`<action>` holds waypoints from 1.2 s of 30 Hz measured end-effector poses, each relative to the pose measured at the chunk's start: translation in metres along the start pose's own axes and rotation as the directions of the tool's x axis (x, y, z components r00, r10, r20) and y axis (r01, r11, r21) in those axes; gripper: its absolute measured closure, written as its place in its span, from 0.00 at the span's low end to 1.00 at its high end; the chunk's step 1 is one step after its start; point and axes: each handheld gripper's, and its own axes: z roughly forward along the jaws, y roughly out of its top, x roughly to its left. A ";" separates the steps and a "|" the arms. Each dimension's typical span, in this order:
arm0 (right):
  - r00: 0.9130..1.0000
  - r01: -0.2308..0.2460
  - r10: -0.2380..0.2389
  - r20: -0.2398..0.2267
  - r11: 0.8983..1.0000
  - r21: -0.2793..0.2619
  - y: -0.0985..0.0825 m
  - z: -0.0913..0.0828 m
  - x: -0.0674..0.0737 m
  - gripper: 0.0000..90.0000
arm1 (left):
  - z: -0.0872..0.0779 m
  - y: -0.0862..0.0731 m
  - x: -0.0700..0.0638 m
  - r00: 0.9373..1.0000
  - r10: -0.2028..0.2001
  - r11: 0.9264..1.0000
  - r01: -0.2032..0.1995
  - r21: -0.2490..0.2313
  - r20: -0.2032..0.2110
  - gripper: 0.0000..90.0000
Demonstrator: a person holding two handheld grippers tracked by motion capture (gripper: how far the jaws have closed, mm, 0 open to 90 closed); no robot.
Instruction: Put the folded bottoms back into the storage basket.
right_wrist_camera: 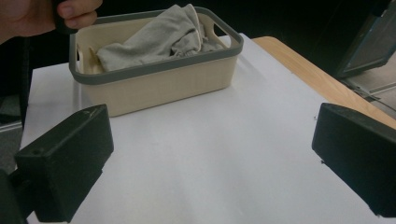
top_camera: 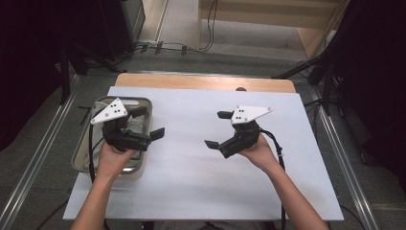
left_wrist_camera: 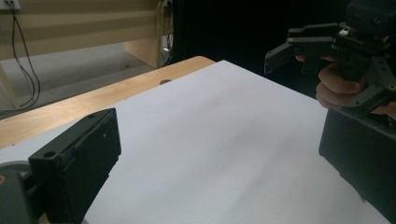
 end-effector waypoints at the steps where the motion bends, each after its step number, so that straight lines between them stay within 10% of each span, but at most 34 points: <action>1: 1.000 -0.001 0.001 0.005 1.000 -0.002 -0.001 -0.002 0.000 0.00 | 0.002 -0.001 -0.002 1.000 0.005 1.000 -0.005 0.000 0.003 0.00; 36: 0.991 -0.043 0.050 0.127 0.998 -0.055 -0.052 -0.073 -0.002 0.00 | 0.037 -0.021 -0.044 0.997 0.044 0.997 -0.048 0.056 0.061 0.00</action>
